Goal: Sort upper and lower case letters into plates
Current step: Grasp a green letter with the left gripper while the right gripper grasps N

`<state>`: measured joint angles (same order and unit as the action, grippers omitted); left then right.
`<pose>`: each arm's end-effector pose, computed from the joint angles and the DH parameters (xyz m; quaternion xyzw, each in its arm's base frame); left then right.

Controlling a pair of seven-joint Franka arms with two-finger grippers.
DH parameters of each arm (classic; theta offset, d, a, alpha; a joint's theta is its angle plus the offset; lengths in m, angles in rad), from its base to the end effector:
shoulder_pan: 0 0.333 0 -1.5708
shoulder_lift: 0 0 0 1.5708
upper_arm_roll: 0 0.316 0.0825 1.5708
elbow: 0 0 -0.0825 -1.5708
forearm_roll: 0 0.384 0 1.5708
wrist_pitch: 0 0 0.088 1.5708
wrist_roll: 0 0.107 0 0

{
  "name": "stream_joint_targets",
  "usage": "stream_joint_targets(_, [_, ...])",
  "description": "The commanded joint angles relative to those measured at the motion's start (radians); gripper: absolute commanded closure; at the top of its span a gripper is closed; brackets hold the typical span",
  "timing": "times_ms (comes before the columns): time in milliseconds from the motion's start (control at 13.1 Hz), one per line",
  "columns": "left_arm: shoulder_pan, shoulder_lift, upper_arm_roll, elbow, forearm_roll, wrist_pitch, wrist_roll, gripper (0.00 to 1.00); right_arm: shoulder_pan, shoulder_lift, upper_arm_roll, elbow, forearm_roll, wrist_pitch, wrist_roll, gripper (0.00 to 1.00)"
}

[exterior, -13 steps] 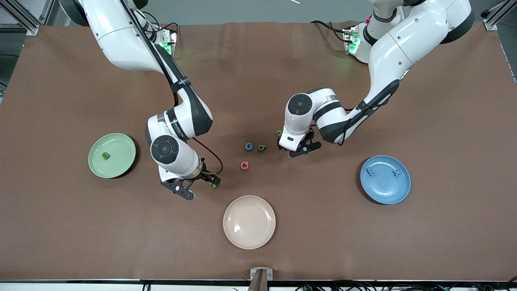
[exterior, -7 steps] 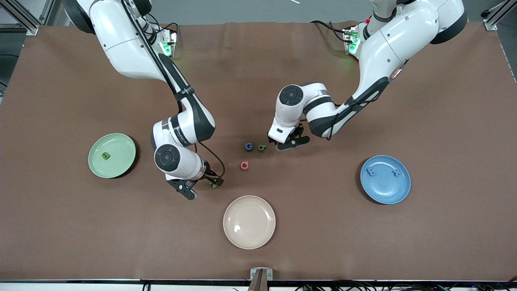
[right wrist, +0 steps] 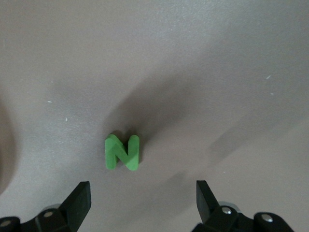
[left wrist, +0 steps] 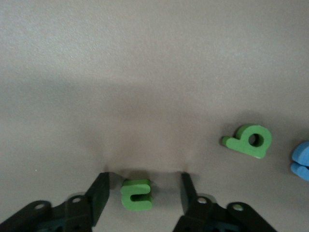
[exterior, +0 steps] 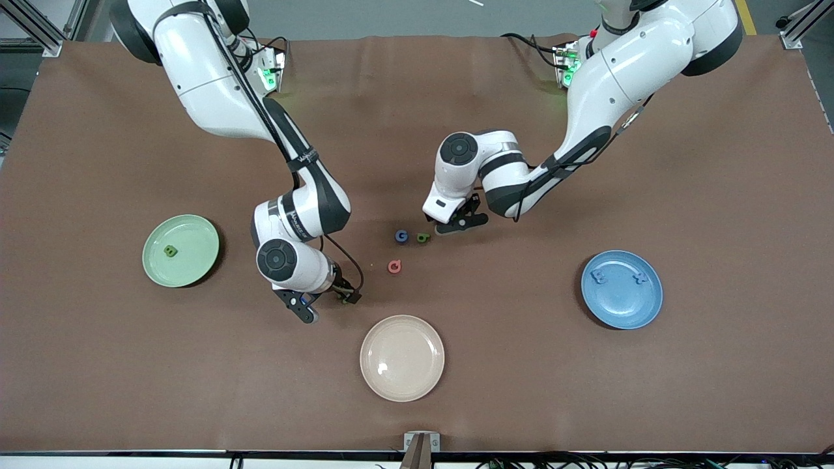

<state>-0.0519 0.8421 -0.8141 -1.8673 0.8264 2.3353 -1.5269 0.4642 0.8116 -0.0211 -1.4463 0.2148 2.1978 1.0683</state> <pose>0.4312 -0.4526 0.1725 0.9940 0.1089 -0.0037 0.0060 0.6435 0.3166 0.1994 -0.9272 0.3653 0.0744 0.0359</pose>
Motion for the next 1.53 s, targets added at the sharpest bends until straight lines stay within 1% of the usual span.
stream_joint_targets(0, [-0.006,-0.005,0.004,-0.007,0.022,0.006,-0.022,0.39,0.011,0.034,-0.003,0.052,0.009,0.003,0.030,0.04])
stream_joint_targets(153, [-0.008,-0.005,0.004,-0.013,0.020,0.004,-0.022,0.46,0.013,0.055,-0.006,0.076,-0.001,0.010,0.030,0.05])
stream_joint_targets(229, [-0.013,-0.005,0.004,-0.019,0.020,0.002,-0.022,0.53,0.013,0.063,-0.006,0.084,-0.011,0.016,0.030,0.05])
stream_joint_targets(534, [-0.013,-0.011,0.006,-0.030,0.020,-0.001,-0.016,0.91,0.016,0.074,-0.006,0.084,-0.044,0.034,0.030,0.06])
stream_joint_targets(610, [0.003,-0.015,0.006,-0.026,0.020,-0.001,-0.012,0.98,0.016,0.075,-0.006,0.084,-0.054,0.034,0.030,0.08])
stream_joint_targets(686, [0.010,-0.020,0.007,-0.020,0.025,-0.002,-0.006,0.98,0.016,0.078,-0.006,0.084,-0.057,0.034,0.030,0.09])
stream_joint_targets(839, [0.021,-0.029,0.029,0.028,0.052,-0.031,-0.003,0.98,0.016,0.080,-0.006,0.083,-0.058,0.034,0.030,0.15])
stream_joint_targets(1068, [0.070,-0.028,0.036,0.143,0.059,-0.100,0.056,0.99,0.016,0.084,-0.006,0.083,-0.064,0.034,0.029,0.31])
stream_joint_targets(1144, [0.092,-0.028,0.038,0.161,0.059,-0.102,0.085,0.99,0.016,0.084,-0.006,0.083,-0.066,0.034,0.029,0.35])
stream_joint_targets(1373, [0.219,-0.035,0.041,0.171,0.059,-0.103,0.242,0.99,0.016,0.089,-0.006,0.083,-0.066,0.034,0.027,0.44])
stream_joint_targets(1449, [0.265,-0.037,0.039,0.166,0.060,-0.108,0.298,0.99,0.016,0.089,-0.006,0.083,-0.066,0.034,0.027,0.49])
